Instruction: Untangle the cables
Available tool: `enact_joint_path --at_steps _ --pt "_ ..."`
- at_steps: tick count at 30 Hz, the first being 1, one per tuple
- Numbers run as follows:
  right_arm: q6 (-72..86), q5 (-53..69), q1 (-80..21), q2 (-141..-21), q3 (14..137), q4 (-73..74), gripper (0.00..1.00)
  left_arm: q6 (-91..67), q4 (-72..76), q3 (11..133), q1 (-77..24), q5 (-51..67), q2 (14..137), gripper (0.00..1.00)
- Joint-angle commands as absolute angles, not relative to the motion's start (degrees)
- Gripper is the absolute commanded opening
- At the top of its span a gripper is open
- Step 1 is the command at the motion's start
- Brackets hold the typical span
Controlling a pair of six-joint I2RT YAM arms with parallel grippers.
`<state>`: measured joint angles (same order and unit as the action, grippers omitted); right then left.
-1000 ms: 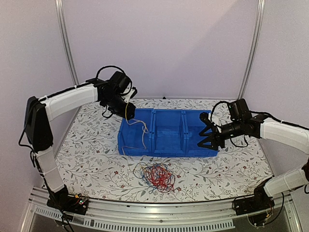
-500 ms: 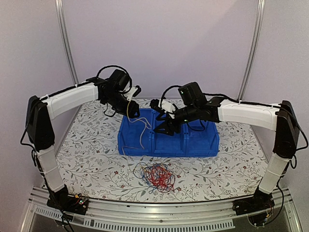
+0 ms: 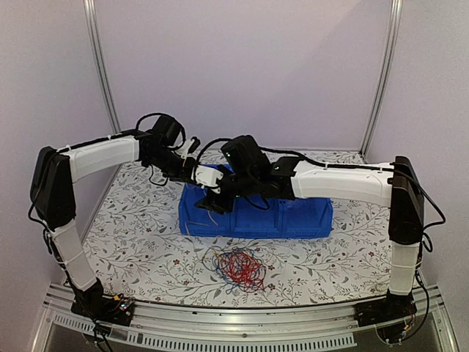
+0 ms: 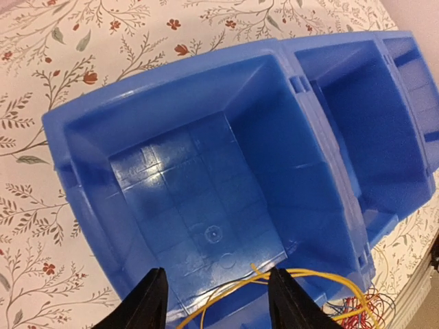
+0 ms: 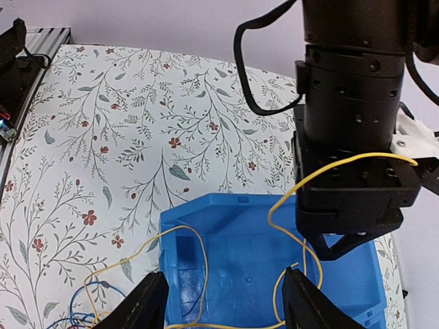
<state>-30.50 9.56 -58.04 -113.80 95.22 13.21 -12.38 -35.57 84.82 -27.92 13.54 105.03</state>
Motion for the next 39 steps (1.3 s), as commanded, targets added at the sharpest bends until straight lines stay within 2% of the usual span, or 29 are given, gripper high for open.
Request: enact_joint_path --at_steps 1,8,34,39 --pt "-32.5 2.2 -59.4 -117.1 99.5 11.3 0.61 -14.9 -30.8 83.8 -26.7 17.2 100.6 0.50" --pt "-30.2 1.5 -59.6 -121.2 103.3 10.5 0.58 -16.1 -29.7 82.9 -26.7 19.9 100.3 0.49" --pt "-24.3 -1.5 -61.7 -125.2 112.8 7.6 0.62 -16.8 -29.1 82.3 -26.6 21.0 99.7 0.49" --pt "-23.6 -0.6 -61.7 -125.0 114.4 8.6 0.60 -16.7 -29.1 82.2 -26.6 21.0 99.7 0.49"
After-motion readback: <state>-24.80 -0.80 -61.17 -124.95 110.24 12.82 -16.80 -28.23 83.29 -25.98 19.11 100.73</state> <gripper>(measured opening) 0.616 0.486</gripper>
